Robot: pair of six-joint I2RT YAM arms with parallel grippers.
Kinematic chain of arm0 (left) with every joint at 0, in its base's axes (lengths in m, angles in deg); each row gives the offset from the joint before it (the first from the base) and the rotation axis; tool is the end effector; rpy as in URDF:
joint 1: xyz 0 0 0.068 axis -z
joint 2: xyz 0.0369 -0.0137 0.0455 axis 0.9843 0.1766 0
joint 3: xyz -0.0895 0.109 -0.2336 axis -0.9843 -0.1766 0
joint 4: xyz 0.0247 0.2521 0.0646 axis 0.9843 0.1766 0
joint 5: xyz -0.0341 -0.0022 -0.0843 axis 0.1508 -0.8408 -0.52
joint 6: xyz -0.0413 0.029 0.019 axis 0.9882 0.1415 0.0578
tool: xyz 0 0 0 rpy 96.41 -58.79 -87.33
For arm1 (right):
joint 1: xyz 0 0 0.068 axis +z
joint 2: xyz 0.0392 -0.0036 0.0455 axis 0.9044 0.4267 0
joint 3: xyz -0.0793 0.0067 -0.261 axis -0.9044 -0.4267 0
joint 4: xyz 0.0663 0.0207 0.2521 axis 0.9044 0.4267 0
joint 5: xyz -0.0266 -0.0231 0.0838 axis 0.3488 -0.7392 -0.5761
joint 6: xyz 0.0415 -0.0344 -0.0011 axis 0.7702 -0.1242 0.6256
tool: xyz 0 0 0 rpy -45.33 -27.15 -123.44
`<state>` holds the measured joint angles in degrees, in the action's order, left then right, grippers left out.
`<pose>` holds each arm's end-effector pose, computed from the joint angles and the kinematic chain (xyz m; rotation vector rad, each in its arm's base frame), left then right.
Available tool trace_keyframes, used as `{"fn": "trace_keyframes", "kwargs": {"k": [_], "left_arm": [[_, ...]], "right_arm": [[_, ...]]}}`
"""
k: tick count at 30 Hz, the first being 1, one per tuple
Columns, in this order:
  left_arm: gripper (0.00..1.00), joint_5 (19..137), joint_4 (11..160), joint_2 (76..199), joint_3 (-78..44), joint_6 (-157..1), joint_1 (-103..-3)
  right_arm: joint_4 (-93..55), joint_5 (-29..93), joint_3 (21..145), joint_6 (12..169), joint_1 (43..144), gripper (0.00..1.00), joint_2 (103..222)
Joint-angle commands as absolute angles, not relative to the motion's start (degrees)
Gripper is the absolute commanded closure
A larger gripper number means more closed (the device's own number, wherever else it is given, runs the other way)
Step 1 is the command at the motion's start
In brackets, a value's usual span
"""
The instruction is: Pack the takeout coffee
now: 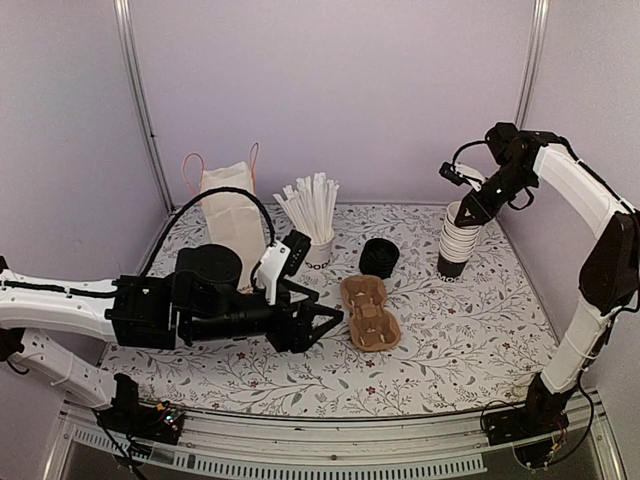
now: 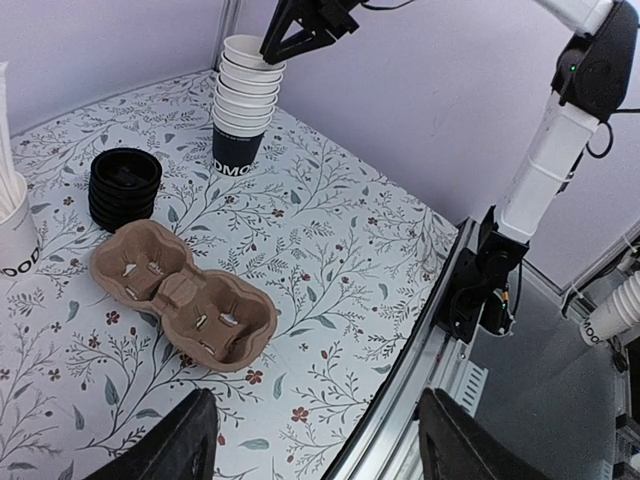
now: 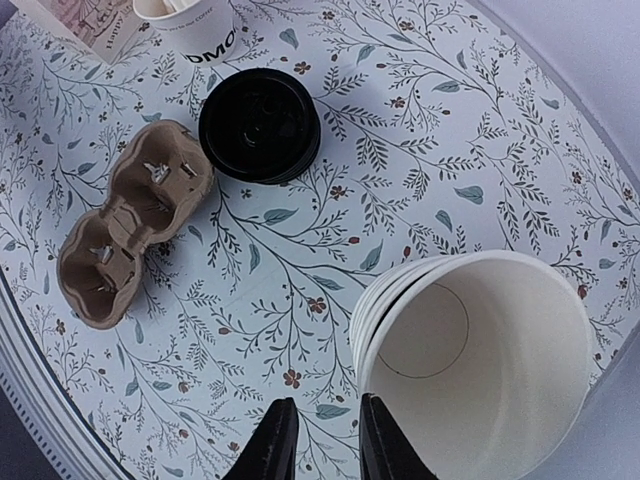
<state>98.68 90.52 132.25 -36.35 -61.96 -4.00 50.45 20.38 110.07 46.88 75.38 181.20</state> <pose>0.0769 -0.2730 0.3086 0.6913 1.9311 -0.9763 0.3411 0.0762 0.3473 -1.1483 2.3945 0.3264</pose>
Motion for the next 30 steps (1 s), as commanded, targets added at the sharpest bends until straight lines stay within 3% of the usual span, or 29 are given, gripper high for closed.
{"fn": "trace_keyframes", "kwargs": {"k": [1,9,15,30], "left_arm": [[0.29,99.23,89.01,130.94,-37.38,-62.05,-4.67],[0.29,98.7,88.58,130.53,-38.41,-61.72,-4.69],[0.29,99.01,88.24,129.29,-39.93,-61.21,-4.69],[0.29,99.16,88.23,126.04,-42.68,-59.49,-4.68]], "right_arm": [[50.54,22.49,111.57,48.18,75.75,0.76,182.17],[51.48,21.91,114.44,48.44,75.83,0.77,182.29],[49.86,23.91,115.41,49.11,75.84,0.59,181.16],[51.34,24.66,115.68,50.09,75.84,0.75,187.19]]}}
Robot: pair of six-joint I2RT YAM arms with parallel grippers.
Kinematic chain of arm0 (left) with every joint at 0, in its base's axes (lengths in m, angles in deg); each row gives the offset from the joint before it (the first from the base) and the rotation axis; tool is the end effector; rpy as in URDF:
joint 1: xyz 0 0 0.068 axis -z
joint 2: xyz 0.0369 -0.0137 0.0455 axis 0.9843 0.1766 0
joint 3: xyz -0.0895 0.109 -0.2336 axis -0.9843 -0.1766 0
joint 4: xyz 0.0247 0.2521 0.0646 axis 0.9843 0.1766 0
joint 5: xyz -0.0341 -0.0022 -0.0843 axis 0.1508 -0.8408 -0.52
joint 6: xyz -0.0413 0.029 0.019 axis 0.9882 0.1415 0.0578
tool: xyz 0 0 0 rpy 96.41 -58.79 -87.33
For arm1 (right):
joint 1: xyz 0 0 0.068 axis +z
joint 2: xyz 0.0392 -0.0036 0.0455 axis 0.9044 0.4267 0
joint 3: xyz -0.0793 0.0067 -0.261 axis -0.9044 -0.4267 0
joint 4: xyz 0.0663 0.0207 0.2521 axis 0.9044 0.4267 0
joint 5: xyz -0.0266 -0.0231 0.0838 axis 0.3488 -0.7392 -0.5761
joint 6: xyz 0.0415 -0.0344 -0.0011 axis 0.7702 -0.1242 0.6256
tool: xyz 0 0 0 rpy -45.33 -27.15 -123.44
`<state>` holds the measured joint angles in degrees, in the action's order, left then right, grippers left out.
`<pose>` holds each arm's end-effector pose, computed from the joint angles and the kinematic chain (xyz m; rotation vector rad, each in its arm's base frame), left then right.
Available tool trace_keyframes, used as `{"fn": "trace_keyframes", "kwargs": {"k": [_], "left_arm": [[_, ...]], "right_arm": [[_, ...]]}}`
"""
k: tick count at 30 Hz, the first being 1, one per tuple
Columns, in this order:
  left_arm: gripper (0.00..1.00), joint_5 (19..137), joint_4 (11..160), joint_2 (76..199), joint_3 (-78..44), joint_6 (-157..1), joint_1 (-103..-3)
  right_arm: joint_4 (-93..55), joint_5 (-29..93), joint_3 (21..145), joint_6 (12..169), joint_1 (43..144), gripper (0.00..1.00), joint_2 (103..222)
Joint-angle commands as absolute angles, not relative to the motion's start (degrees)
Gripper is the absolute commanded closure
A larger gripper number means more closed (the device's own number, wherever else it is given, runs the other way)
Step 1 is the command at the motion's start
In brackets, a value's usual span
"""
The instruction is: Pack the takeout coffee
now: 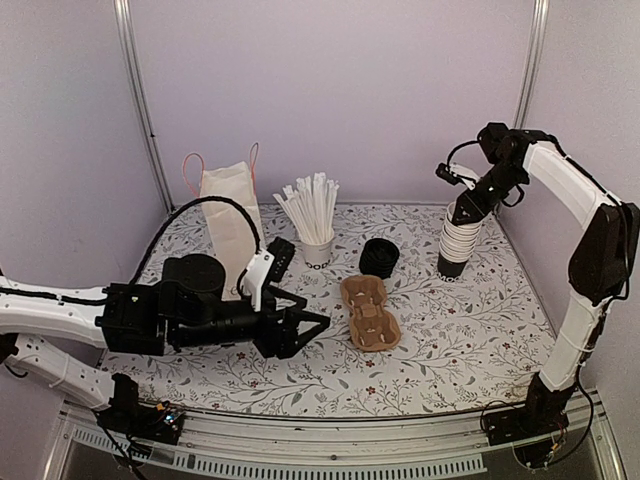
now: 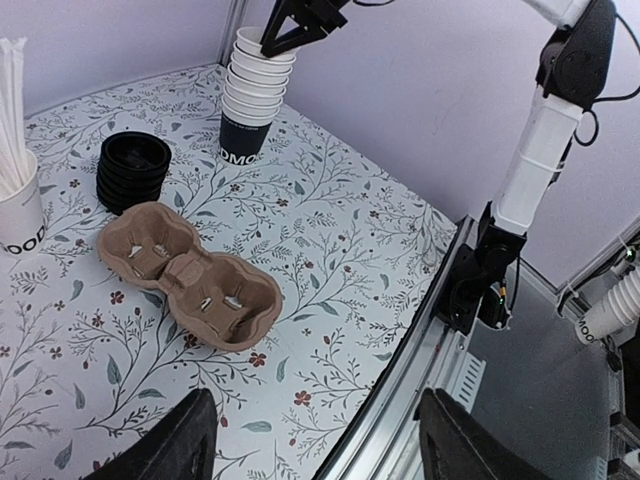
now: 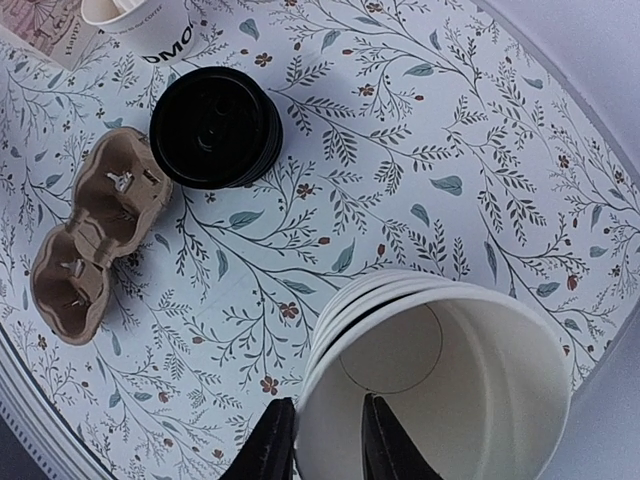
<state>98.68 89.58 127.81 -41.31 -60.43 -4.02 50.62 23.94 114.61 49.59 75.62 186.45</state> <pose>0.0723 -0.2547 0.2993 0.6634 1.9389 -0.9980 0.3640 0.0799 0.3378 -1.0934 2.4620 0.2680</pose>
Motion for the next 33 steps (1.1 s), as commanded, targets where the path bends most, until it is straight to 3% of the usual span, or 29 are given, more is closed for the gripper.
{"fn": "trace_keyframes", "kwargs": {"k": [1,10,16,24,33], "left_arm": [[0.29,99.22,88.23,125.76,-42.91,-59.34,-4.65],[0.29,99.23,88.16,125.64,-43.72,-59.16,-4.63],[0.29,98.77,88.24,127.54,-42.23,-60.33,-4.67],[0.29,97.14,86.03,131.99,-39.38,-61.66,-4.68],[0.29,98.74,93.01,137.34,-34.95,-60.29,-5.12]], "right_arm": [[51.29,24.83,115.69,50.16,75.83,0.77,187.35],[51.51,26.91,117.03,49.78,75.83,1.0,186.21],[53.1,28.16,122.64,48.54,75.93,1.0,182.68],[53.26,35.75,120.52,47.2,77.66,1.0,182.88],[59.12,30.74,136.88,46.03,77.83,1.0,179.17]]}}
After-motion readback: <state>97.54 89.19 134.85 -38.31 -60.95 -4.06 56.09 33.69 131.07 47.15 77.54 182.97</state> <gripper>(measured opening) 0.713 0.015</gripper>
